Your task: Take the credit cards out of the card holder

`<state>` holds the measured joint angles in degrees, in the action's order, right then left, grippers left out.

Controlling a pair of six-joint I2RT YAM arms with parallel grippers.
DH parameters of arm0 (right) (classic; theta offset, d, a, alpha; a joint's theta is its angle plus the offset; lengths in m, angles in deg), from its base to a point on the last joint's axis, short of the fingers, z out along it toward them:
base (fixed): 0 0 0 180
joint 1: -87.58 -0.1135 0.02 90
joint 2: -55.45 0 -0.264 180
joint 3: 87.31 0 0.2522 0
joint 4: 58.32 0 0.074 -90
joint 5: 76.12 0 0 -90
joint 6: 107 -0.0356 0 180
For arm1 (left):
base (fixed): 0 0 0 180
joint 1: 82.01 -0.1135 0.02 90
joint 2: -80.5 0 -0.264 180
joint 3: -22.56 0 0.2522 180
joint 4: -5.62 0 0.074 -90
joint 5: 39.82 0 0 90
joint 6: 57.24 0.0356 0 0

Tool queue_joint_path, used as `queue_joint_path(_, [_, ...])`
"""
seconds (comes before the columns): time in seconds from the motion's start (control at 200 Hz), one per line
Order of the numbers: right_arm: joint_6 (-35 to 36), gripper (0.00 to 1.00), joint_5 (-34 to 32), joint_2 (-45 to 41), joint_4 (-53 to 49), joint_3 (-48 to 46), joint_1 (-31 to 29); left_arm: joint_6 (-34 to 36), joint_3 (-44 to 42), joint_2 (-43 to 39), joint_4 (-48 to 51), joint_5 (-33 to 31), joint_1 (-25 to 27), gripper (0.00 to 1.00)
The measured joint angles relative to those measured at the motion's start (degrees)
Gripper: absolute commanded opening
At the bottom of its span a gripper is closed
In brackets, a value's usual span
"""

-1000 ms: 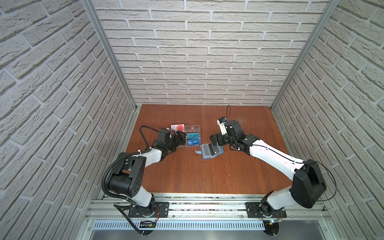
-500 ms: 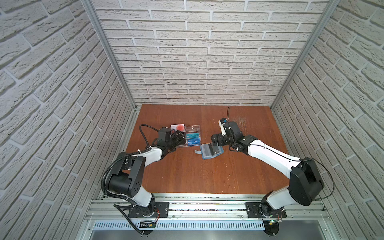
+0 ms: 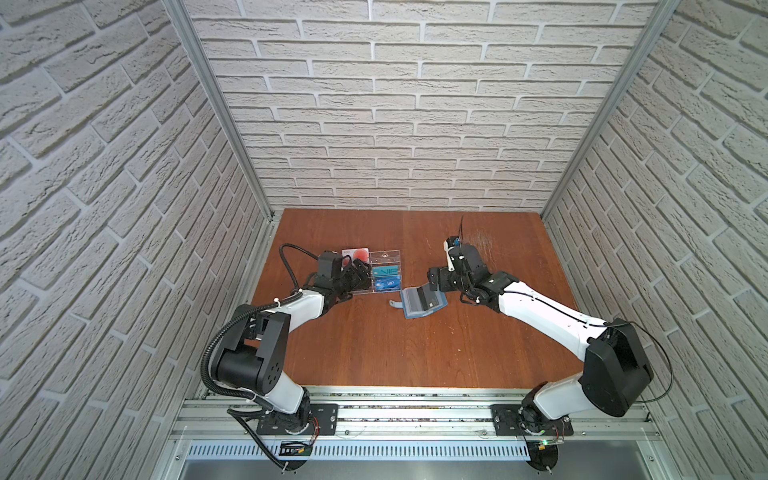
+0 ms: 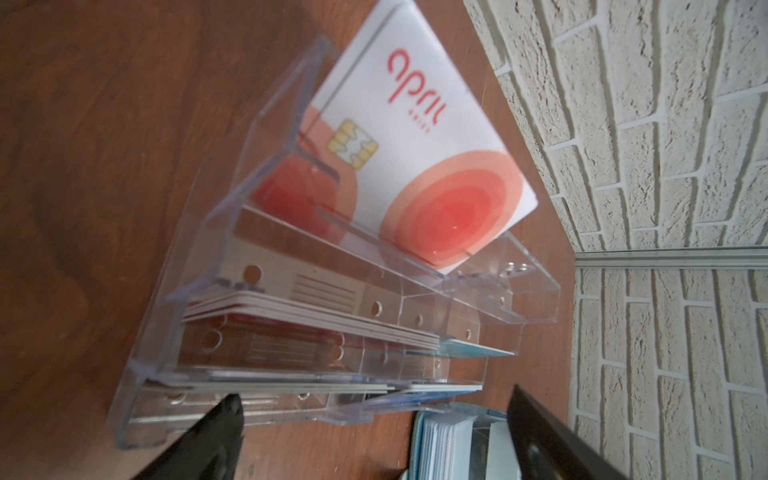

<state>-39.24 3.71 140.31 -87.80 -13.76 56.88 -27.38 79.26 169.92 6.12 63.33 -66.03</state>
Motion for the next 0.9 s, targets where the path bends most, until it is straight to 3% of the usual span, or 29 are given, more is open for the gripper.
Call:
queue_joint_path(0.43, [0.0,1.00,2.9,0.1,0.7,-1.5,2.0,0.8,-1.6,-4.1,0.1,-2.6,6.2,0.98])
queue_joint_path(0.57, [-0.9,0.98,5.7,0.7,1.2,-2.0,4.7,0.5,-2.1,-6.1,-1.4,-3.1,10.6,0.98])
queue_joint_path(0.9, [-1.1,0.81,12.2,4.0,1.0,-5.2,6.6,-4.7,2.9,4.4,-8.4,0.9,17.5,0.98])
